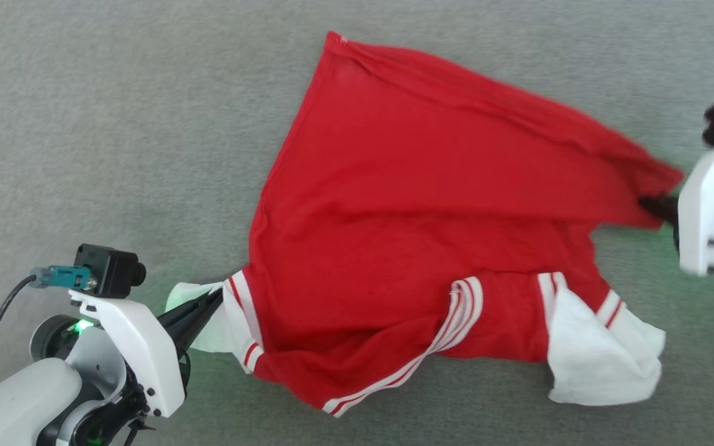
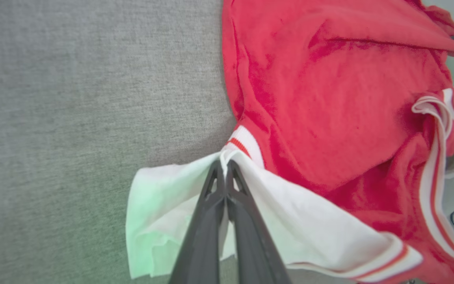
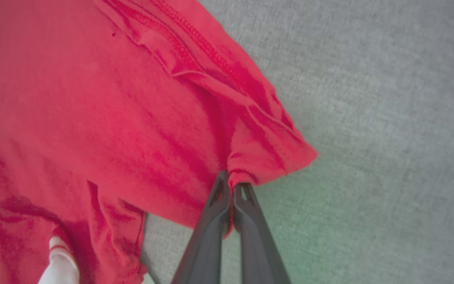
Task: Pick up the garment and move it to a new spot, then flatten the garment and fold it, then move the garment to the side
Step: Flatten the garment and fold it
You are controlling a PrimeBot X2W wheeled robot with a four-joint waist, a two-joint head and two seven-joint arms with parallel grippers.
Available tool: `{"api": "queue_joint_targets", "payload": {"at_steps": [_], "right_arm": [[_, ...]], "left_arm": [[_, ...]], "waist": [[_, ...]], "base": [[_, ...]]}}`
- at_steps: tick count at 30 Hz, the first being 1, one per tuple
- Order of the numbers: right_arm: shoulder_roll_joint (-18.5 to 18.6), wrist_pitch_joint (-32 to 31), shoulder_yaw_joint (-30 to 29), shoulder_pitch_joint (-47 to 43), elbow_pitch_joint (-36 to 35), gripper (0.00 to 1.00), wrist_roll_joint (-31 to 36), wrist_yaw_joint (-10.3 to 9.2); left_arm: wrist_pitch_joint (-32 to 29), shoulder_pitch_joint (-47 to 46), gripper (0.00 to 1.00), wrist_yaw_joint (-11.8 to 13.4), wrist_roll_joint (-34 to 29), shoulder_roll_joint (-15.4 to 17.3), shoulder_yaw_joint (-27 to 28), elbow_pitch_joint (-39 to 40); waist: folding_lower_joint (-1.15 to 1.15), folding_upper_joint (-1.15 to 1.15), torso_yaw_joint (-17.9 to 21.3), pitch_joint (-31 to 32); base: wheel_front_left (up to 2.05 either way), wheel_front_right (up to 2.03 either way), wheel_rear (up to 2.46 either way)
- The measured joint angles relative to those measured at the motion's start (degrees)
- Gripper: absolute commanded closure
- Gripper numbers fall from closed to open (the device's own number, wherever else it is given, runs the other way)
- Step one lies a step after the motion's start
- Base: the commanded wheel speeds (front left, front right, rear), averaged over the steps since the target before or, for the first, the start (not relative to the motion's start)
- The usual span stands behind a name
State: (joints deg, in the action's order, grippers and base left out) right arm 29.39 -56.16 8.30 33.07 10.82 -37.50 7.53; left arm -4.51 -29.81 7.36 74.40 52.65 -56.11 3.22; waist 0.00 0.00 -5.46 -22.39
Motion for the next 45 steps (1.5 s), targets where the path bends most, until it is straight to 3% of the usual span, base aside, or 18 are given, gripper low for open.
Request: {"api": "queue_joint_targets", "payload": {"at_steps": [8,14,17,18,19,25,35,41,45], "right_arm": [[-0.9,-2.9,-4.2,-13.8,-13.3,1.0,-1.4,-0.02],[-5.0,-1.9,-7.7,-21.1,-16.0,1.0,0.1,-0.02],[-6.9,0.8,-8.5,-22.0,-14.7,0.6,1.5,-0.02],[-7.4,1.9,-8.8,-22.1,-14.1,0.21,1.6,-0.02],[-7.6,3.0,-9.0,-22.2,-13.6,0.0,2.2,-0.01],[-7.9,5.2,-9.3,-23.1,-15.7,0.0,3.0,-0.01],[-8.2,4.9,-15.8,-24.4,-31.2,0.0,4.4,-0.03],[-8.9,5.9,-15.0,-20.4,-34.3,0.0,4.8,-0.03],[-8.8,9.3,-10.8,-13.9,-31.7,0.0,6.6,-0.03]], "left_arm": [[-0.5,0.6,1.0,1.2,0.3,1.5,0.4,2.2],[-0.6,0.6,1.0,1.5,0.3,1.7,0.4,2.8],[-0.6,0.6,1.0,1.5,0.3,1.7,0.4,2.7],[-0.6,0.6,1.0,1.5,0.3,1.6,0.5,2.6],[-0.6,0.6,1.0,1.4,0.5,1.5,0.5,2.6],[0.0,0.9,1.0,1.3,0.6,0.9,0.4,2.0],[1.3,1.6,1.0,1.0,0.2,-0.1,0.0,2.0],[1.5,1.6,1.0,0.5,-0.1,-1.0,-0.2,1.9],[1.5,0.6,1.0,-0.6,-0.9,-2.7,-0.7,1.2]], "waist": [[0.0,0.0,3.1,1.3],[0.0,0.0,3.5,1.2],[0.0,0.0,3.4,1.1],[0.0,0.0,3.4,1.1],[0.0,0.0,3.3,1.2],[0.0,0.0,2.8,2.2],[0.0,0.0,1.0,3.8],[0.0,0.0,-0.6,3.9],[0.0,0.0,-3.1,3.5]], "base": [[0.0,0.0,0.0],[0.0,0.0,0.0],[0.0,0.0,0.0],[0.0,0.0,0.0],[0.0,0.0,0.0],[0.0,0.0,0.0],[0.0,0.0,0.0],[0.0,0.0,0.0],[0.0,0.0,0.0]]}}
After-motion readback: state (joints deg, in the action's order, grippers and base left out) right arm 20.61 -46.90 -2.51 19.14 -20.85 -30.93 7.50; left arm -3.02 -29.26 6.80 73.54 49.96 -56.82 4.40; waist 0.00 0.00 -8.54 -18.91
